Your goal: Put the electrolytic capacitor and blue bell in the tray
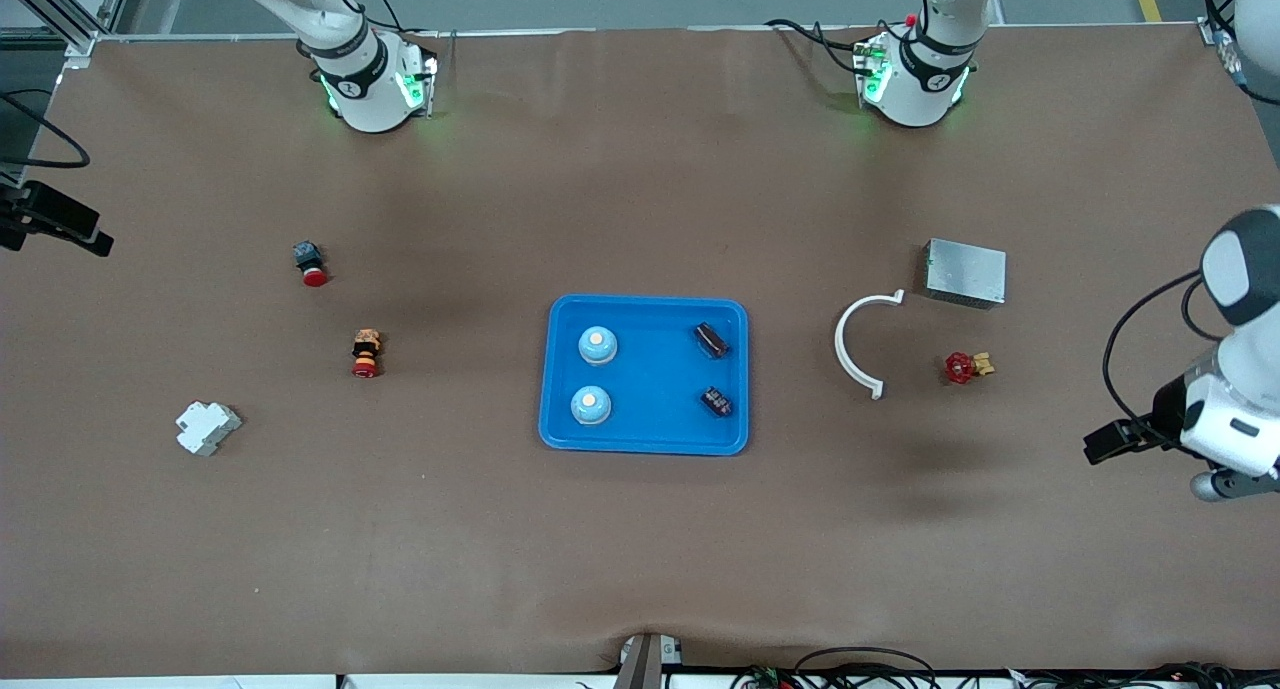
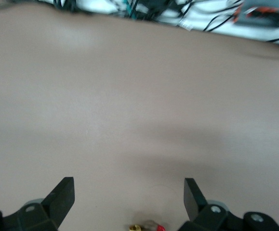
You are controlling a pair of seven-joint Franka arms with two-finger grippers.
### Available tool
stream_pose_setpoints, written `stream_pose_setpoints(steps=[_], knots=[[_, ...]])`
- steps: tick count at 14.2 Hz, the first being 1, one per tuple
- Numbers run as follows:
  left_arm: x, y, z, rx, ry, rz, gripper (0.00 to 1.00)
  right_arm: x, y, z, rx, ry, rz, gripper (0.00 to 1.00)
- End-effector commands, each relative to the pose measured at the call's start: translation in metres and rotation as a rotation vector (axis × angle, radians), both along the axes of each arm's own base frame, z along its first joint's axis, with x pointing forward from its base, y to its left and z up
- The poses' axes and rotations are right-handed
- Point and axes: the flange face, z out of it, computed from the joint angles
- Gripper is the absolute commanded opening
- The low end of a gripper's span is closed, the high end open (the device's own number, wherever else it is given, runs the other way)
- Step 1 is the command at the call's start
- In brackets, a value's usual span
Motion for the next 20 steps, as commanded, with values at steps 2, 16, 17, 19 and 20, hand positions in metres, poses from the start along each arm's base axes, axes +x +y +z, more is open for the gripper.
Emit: stream_pose_setpoints(steps=[2, 16, 17, 19, 20], knots=[[-0.042, 0.024, 0.078, -0.217, -0.05, 0.174, 1.0, -0.005, -0.001, 0.003, 0.013, -0.007, -0.014, 1.0], [-0.062, 0.041, 0.138, -0.142, -0.086, 0.138, 1.0, -0.004, 0.0, 0.004, 0.011, -0.011, -0.013, 1.0], [-0.061, 0.041, 0.147, -0.14, -0.101, 0.136, 1.0, -0.004, 0.0, 0.003, 0.012, -0.01, -0.013, 1.0], [-0.064, 0.031, 0.152, -0.138, -0.088, 0.122, 1.0, -0.004, 0.0, 0.003, 0.012, -0.011, -0.013, 1.0], [-0.064, 0.019, 0.158, -0.137, -0.085, 0.105, 1.0, -0.004, 0.001, 0.003, 0.012, -0.011, -0.011, 1.0]])
